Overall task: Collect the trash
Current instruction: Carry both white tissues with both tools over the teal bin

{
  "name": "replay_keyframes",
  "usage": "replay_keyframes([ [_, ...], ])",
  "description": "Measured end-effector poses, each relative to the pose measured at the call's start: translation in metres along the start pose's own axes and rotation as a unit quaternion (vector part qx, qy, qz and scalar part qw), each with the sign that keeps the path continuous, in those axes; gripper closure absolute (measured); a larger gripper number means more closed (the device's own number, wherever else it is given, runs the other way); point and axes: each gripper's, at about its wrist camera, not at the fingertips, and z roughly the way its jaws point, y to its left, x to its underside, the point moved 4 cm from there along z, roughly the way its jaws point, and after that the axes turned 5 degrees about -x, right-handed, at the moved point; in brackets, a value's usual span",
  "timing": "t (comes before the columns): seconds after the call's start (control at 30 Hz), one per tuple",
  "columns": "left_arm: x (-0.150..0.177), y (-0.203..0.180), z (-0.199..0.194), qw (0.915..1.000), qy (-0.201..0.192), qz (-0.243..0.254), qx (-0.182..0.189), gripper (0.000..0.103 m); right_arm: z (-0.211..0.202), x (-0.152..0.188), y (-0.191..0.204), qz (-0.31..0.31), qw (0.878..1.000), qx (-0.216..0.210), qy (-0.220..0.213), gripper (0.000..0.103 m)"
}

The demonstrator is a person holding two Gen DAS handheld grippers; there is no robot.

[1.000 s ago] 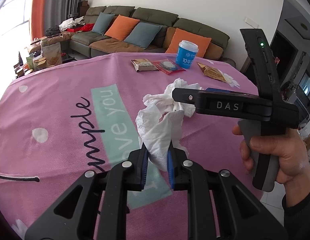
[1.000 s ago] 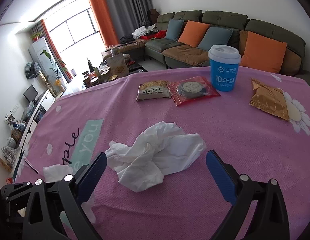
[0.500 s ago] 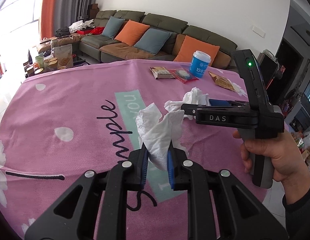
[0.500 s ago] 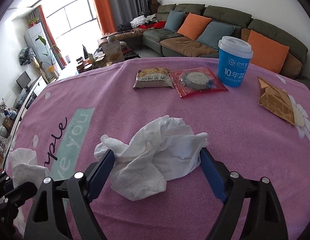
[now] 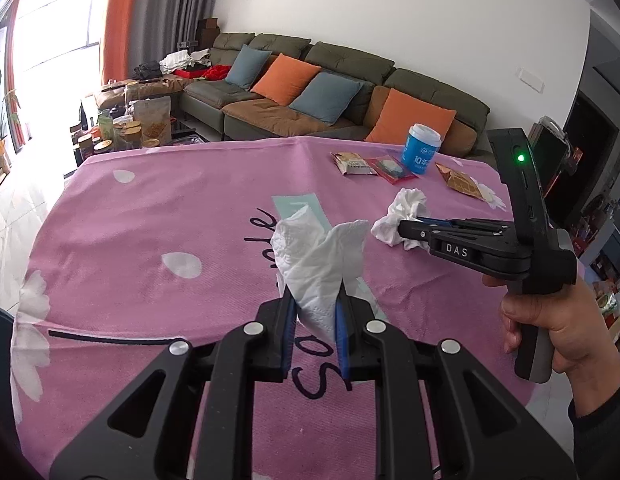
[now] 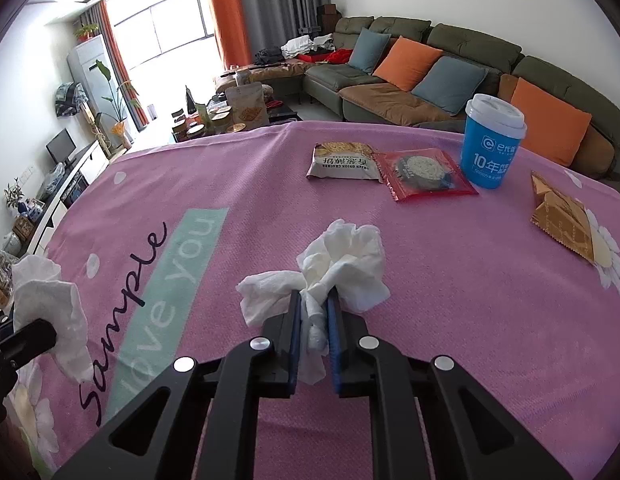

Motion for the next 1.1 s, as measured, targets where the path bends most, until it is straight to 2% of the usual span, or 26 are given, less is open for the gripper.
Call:
replay_keyframes([
  [0.37,0.005,0.019,-0.049,0.9992,-0.033,-0.011,-0.022,0.086,-0.047,0.0,0.039,-0.033,0.999,-0.014,-0.034,0.093],
  [0.7,0.025,0.047,-0.092,0.9966,-0.052,-0.035,-0.053,0.086,-0.091,0.009,0.091,-0.074,0.994,-0.034,-0.067,0.092],
  [1.1,0.049,0.088,-0.15,0.99,-0.077,-0.065,-0.098,0.086,-0.126,0.029,0.149,-0.112,0.986,-0.084,-0.093,0.092],
])
